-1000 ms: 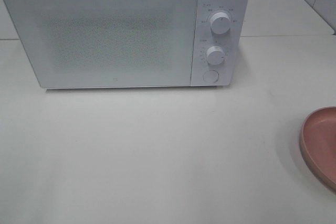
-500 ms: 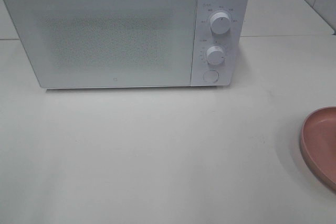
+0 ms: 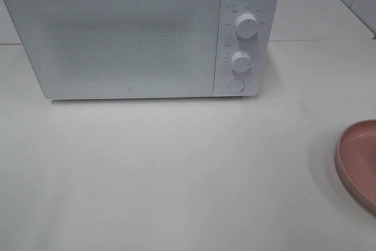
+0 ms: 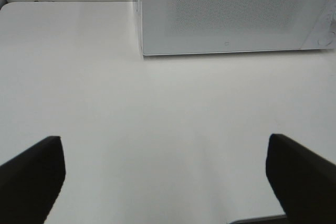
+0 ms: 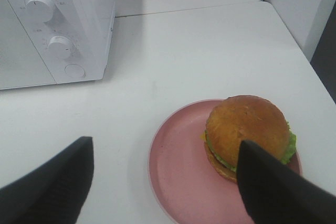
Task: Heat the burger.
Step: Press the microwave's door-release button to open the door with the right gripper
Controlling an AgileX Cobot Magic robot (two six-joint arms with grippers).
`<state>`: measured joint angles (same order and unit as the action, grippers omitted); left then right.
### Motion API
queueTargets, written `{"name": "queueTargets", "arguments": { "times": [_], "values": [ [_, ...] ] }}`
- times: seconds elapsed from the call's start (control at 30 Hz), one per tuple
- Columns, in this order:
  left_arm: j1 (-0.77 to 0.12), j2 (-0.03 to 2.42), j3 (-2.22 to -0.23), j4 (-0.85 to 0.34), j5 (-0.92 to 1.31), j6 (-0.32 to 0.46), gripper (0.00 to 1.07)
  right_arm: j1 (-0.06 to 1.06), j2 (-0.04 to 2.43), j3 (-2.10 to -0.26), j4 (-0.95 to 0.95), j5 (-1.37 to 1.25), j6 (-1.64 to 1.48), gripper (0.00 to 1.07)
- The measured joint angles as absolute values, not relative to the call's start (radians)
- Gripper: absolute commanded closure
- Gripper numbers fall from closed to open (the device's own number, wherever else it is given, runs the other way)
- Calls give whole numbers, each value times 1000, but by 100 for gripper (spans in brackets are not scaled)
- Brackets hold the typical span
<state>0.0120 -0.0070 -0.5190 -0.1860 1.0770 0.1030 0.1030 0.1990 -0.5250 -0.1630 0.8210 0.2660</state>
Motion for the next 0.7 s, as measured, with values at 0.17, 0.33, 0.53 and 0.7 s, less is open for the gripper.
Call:
{"name": "queueTargets", "arguments": {
  "times": [0.17,0.33,0.53,0.7],
  "values": [
    [12,-7,-519,-186,1077,103,11,103,273,-525,-163,743,266,34],
    [12,-7,-519,-186,1077,103,11,103,334,-525,-163,679,266,34],
    [12,-7,-519,-186,1077,103,11,103,409,-525,-164,609,266,34],
    [12,-7,-519,-186,1077,103,11,103,450,-525,-164,546,266,34]
  ]
}}
